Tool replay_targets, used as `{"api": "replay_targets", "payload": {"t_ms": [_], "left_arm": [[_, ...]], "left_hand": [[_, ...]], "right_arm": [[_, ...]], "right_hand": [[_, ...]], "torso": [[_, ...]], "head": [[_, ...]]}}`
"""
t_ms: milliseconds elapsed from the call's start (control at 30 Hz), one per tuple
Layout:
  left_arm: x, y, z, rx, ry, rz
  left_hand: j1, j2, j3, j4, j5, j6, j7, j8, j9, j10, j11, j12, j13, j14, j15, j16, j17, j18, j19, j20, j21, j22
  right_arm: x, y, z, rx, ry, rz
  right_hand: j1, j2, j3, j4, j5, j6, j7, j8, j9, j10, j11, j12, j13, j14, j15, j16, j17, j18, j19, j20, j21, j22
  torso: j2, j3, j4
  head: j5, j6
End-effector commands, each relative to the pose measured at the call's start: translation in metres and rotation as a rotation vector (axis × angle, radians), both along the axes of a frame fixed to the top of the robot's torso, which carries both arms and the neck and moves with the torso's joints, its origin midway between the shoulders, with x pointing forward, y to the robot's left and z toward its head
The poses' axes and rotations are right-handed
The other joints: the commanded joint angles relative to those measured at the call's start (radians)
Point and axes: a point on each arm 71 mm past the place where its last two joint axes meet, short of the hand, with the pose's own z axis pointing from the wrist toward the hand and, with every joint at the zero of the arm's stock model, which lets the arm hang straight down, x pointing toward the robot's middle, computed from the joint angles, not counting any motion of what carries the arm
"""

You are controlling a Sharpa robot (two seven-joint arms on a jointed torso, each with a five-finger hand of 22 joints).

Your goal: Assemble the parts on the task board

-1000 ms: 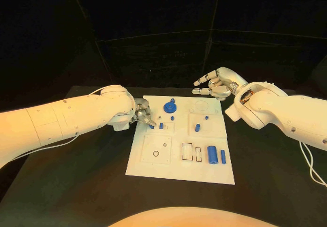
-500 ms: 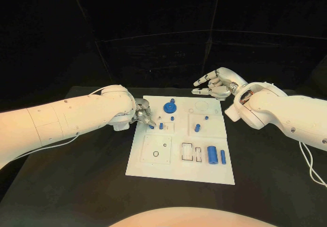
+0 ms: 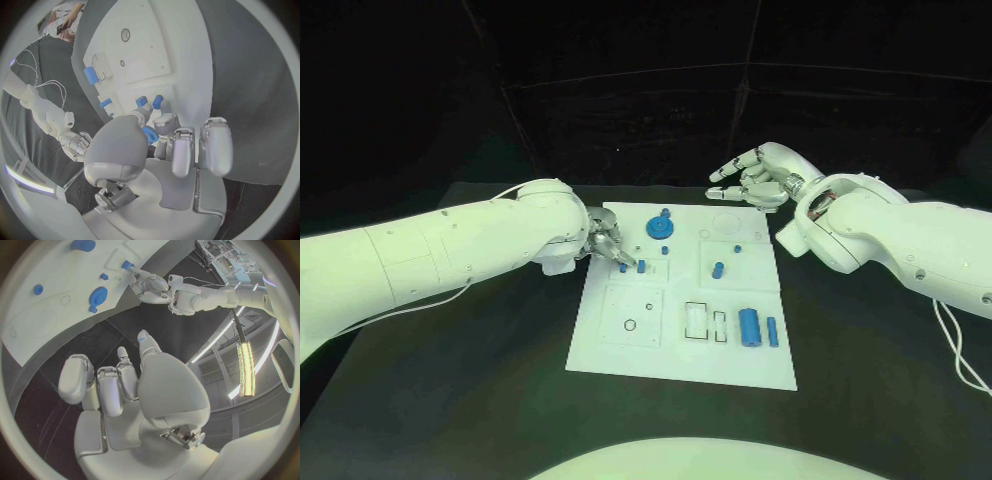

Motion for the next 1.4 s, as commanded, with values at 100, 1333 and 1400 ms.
{"api": "replay_targets", "payload": {"t_ms": [100, 1333, 1400], "left_arm": [[0.001, 0.000, 0.000, 0.013, 0.003, -0.002], [0.013, -0.006, 0.031, -0.609, -0.274, 0.064], [0.013, -0.011, 0.033, -0.616, -0.301, 0.009]], "left_hand": [[-0.001, 0.008, -0.030, 0.009, 0.003, 0.005, -0.004, 0.008, 0.003, 0.006, -0.003, 0.007, 0.001, 0.106, -0.010, 0.003, 0.263, -0.005, 0.023, -0.011, 0.002, 0.062], [0.263, 0.081, -0.235, -0.052, 0.005, -0.217, 0.126, -0.149, -0.141, -0.465, 0.122, -0.403, -0.409, -0.231, 0.098, -0.481, -0.337, 0.123, -0.363, 0.084, -0.698, -0.613], [0.331, 0.089, -0.199, -0.085, 0.005, -0.204, 0.133, -0.162, -0.163, -0.484, 0.130, -0.439, -0.442, -0.286, 0.103, -0.543, -0.404, 0.125, -0.381, 0.090, -0.726, -0.629]], "right_arm": [[0.000, 0.001, 0.001, 0.004, -0.003, 0.010], [0.001, 0.000, 0.001, 0.003, -0.002, 0.006], [0.001, 0.001, 0.001, 0.003, -0.002, 0.006]], "right_hand": [[-0.001, 0.009, -0.006, -0.002, 0.002, -0.008, 0.001, 0.003, -0.001, -0.002, -0.001, -0.003, 0.048, 0.073, -0.009, -0.006, 0.128, 0.011, -0.006, 0.002, -0.007, -0.001], [0.001, 0.011, -0.008, -0.001, 0.002, -0.009, 0.002, 0.004, -0.001, -0.003, -0.001, -0.004, 0.047, 0.073, -0.009, -0.007, 0.127, 0.011, -0.006, 0.002, -0.008, -0.002], [0.001, 0.011, -0.008, -0.001, 0.002, -0.009, 0.002, 0.004, -0.001, -0.003, -0.001, -0.004, 0.047, 0.073, -0.009, -0.007, 0.127, 0.011, -0.006, 0.002, -0.008, -0.002]], "torso": [[0.000, -0.0005, -0.0003], [0.001, -0.0003, 0.0004], [0.001, -0.0004, 0.0003]], "head": [[-0.003, 0.000], [-0.014, 0.013], [-0.015, 0.014]]}}
